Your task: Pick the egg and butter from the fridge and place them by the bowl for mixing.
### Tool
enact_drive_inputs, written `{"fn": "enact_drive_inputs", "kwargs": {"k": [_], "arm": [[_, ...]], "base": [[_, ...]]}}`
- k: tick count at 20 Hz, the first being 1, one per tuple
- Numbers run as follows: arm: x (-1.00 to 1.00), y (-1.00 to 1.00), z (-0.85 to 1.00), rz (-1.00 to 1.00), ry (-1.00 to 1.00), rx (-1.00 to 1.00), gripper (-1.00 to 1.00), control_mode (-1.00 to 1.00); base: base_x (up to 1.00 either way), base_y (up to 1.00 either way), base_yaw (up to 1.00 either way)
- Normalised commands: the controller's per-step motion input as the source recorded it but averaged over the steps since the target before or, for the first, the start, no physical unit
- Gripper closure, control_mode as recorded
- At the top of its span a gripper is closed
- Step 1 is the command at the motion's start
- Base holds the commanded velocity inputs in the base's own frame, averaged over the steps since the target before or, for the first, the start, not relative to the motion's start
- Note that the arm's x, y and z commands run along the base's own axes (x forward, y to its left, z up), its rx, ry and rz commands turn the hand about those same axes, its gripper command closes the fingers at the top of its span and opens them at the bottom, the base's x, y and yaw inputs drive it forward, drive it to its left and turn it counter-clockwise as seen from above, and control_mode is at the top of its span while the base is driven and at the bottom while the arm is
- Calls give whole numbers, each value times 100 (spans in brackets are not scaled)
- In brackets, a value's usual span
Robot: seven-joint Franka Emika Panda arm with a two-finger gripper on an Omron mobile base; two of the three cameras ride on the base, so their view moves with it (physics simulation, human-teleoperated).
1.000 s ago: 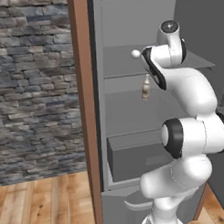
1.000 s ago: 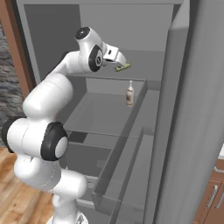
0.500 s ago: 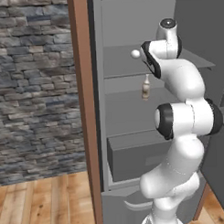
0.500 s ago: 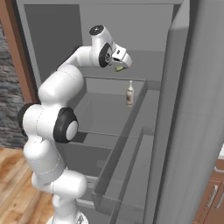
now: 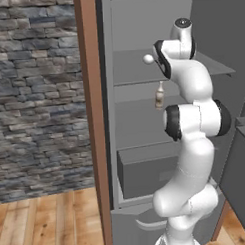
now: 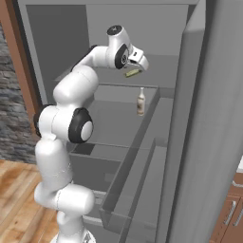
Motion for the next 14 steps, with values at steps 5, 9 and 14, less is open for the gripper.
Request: {"fn": "enact_drive_inputs", "kwargs": {"k": [5,9,14], "arm": [[25,-9,-20,-3,0,1,-100,-100],[17,-5,-19,-5,0,3,-100,-100],[3,-3,-14,-7,0,5,-100,-100]], "base": [[0,0,0],[0,0,0],[0,0,0]]}}
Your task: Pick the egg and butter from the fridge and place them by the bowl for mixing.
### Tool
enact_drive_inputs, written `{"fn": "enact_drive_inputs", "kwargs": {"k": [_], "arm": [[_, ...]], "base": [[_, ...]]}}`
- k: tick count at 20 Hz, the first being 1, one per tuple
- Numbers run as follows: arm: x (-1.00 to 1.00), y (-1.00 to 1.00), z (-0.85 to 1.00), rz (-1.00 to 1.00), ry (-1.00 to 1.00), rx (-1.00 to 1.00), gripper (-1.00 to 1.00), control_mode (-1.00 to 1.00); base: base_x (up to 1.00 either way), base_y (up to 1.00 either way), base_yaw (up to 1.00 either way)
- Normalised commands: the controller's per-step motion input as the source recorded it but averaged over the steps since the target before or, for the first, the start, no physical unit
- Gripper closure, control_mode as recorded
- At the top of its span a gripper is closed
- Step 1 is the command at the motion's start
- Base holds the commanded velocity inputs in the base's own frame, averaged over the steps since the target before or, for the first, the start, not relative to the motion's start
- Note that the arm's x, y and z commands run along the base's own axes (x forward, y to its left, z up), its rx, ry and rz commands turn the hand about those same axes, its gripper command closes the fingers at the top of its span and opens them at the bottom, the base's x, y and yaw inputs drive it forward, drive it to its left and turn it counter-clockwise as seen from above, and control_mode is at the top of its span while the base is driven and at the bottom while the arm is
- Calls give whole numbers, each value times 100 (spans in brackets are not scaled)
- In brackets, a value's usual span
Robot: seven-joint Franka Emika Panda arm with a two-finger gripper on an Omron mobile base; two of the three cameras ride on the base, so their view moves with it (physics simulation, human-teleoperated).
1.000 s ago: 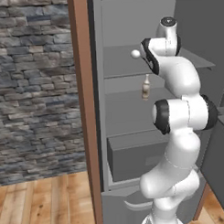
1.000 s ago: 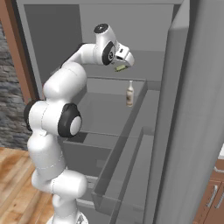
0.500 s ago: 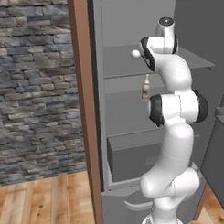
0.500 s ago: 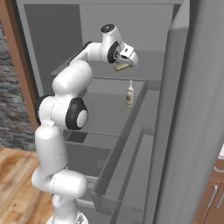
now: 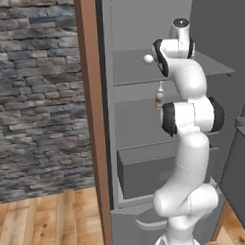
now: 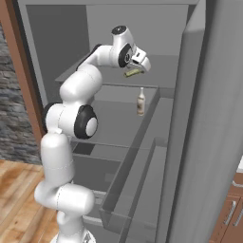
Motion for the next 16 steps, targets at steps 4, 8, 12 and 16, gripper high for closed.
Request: {"fn": "enact_drive_inputs", "kwargs": {"k": [4,8,12,16], "arm": [[0,0,-17,-8,0,7,-100,-100],[0,0,-24,-3,5,5,-100,-100],[0,0,-29,0,6,1,-100,-100],[0,1,-34,0,3,0,-100,-100]], "base": [[0,0,0],[0,0,0],[0,0,0],[0,0,0]]}}
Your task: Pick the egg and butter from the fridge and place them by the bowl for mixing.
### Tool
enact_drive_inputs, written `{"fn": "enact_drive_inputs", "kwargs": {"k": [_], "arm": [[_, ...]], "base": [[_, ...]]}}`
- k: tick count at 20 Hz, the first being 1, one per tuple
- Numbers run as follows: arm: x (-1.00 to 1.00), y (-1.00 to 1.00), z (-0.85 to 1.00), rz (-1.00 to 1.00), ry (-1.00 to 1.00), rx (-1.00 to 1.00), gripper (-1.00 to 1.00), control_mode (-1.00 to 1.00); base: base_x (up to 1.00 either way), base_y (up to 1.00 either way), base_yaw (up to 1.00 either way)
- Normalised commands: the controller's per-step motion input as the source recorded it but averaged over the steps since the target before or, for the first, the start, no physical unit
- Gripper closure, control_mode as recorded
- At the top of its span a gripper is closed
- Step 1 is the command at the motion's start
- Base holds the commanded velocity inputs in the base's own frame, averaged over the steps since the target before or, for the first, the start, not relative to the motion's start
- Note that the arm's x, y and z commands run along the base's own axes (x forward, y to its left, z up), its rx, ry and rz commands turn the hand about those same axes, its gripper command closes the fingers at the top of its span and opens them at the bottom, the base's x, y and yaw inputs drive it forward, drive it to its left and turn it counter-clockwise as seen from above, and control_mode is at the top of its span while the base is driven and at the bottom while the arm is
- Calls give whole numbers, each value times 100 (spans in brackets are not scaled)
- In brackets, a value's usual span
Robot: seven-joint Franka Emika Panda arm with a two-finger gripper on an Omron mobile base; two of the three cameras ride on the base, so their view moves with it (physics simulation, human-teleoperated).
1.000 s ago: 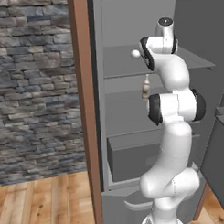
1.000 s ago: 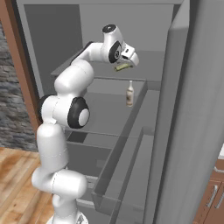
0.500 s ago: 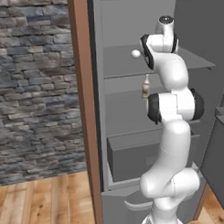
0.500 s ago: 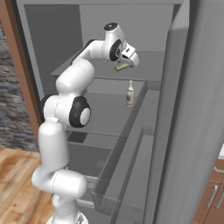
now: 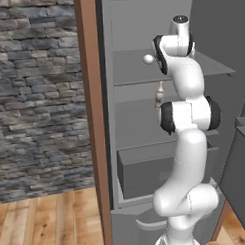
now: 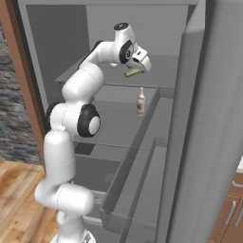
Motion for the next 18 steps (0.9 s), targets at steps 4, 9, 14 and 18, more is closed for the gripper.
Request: {"fn": "enact_drive_inputs", "kwargs": {"k": [4,9,14,18], "arm": [[-6,1,-41,0,0,0,100,-100],[-9,0,-47,0,0,0,100,-100],[-17,8,-51,0,0,0,100,-100],[-34,14,-42,0,0,0,100,-100]], "base": [[0,0,0],[0,0,0],[0,0,0],[0,0,0]]}}
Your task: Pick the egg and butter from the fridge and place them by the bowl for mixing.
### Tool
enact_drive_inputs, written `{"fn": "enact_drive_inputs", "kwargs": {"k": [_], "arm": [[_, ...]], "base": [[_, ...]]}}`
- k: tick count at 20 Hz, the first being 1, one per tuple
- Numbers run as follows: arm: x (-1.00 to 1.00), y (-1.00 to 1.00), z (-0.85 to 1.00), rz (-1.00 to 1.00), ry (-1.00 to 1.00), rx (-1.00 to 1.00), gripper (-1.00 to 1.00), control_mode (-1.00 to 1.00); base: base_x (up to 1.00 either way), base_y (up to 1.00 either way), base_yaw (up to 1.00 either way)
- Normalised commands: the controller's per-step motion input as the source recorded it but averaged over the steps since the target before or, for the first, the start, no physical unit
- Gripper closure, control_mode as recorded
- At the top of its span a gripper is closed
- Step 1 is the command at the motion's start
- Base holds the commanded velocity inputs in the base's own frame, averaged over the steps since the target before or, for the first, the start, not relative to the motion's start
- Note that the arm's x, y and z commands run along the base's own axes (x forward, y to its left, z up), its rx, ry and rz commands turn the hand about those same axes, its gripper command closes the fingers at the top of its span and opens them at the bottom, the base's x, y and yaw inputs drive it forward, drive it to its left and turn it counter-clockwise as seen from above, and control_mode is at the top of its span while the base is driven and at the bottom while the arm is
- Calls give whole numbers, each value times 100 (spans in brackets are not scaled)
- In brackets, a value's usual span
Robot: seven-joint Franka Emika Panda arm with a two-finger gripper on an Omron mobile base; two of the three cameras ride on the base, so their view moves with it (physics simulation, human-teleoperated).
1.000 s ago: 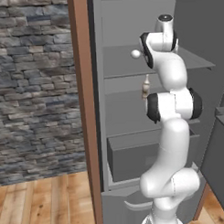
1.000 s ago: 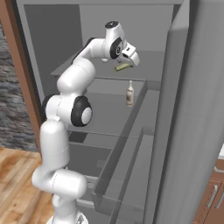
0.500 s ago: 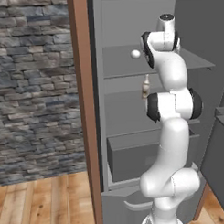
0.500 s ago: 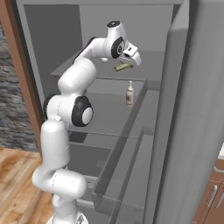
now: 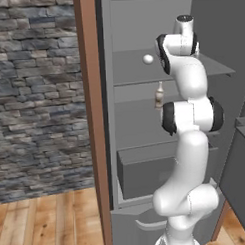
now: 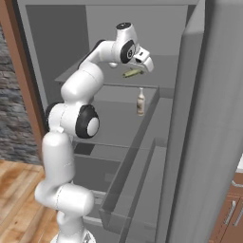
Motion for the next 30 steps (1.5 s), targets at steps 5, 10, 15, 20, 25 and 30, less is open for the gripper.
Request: {"fn": "enact_drive_inputs", "kwargs": {"k": [5,10,15,20,25,30], "arm": [[-46,16,-17,0,0,0,100,-100],[-49,14,-3,0,0,0,100,-100],[-53,15,0,0,-1,1,100,-100],[-61,12,5,0,-13,0,100,-100],[-64,12,15,-4,-13,0,100,-100],[-62,17,15,-11,-2,0,100,-100]], "base": [[0,0,0],[0,0,0],[0,0,0],[0,0,0],[0,0,0],[0,0,0]]}}
